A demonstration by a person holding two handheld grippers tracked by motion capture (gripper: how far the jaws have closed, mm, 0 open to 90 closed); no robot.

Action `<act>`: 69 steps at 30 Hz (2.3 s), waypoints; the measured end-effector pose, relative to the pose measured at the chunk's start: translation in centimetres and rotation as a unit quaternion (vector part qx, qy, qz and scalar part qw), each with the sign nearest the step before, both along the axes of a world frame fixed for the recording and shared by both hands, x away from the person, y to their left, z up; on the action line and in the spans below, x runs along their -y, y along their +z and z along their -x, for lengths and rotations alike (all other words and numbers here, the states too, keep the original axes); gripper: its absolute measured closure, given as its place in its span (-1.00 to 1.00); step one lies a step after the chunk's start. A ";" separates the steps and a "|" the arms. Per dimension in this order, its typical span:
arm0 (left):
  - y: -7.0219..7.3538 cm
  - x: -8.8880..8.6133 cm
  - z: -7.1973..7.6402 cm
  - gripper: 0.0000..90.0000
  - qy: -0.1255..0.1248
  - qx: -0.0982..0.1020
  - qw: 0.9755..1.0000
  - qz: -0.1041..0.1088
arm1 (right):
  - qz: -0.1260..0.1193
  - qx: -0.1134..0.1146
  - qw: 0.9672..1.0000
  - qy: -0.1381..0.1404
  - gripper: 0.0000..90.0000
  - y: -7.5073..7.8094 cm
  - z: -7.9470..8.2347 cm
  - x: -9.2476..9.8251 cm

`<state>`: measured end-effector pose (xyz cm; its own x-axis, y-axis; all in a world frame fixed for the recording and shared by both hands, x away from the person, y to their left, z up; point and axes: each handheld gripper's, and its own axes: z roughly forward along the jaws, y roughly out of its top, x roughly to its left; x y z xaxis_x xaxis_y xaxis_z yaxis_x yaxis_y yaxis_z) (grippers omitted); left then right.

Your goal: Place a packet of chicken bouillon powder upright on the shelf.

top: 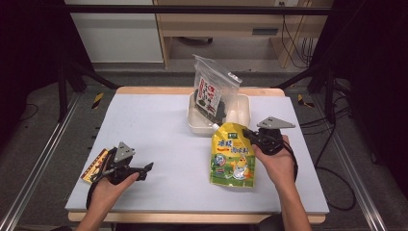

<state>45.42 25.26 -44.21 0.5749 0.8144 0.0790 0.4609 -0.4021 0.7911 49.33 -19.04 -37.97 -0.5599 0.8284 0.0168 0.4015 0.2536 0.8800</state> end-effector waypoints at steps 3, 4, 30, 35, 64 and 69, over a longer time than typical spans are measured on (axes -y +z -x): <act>0.0 -0.1 0.0 -0.75 -0.001 -0.002 1.000 0.002 | -0.006 0.006 1.000 0.012 1.00 0.5 -0.2 -0.7; 0.0 -0.1 0.0 -0.75 -0.001 -0.003 1.000 0.005 | -0.006 0.008 1.000 0.017 1.00 0.7 -0.2 -1.0; 0.6 -0.5 0.0 -0.69 0.008 -0.003 1.000 0.023 | 0.000 0.052 0.991 0.125 1.00 4.6 -2.6 -8.4; 0.7 -0.7 0.2 -0.69 0.008 -0.005 1.000 0.027 | 0.006 0.055 0.989 0.136 1.00 4.8 -2.7 -8.8; 7.5 2.6 -2.8 -0.57 -0.100 -0.014 0.994 0.043 | -0.006 0.054 0.987 0.149 1.00 5.0 -1.6 -7.8; 8.6 4.4 -3.9 -0.57 -0.123 -0.016 0.992 0.021 | -0.008 0.055 0.986 0.160 1.00 5.2 -1.0 -7.6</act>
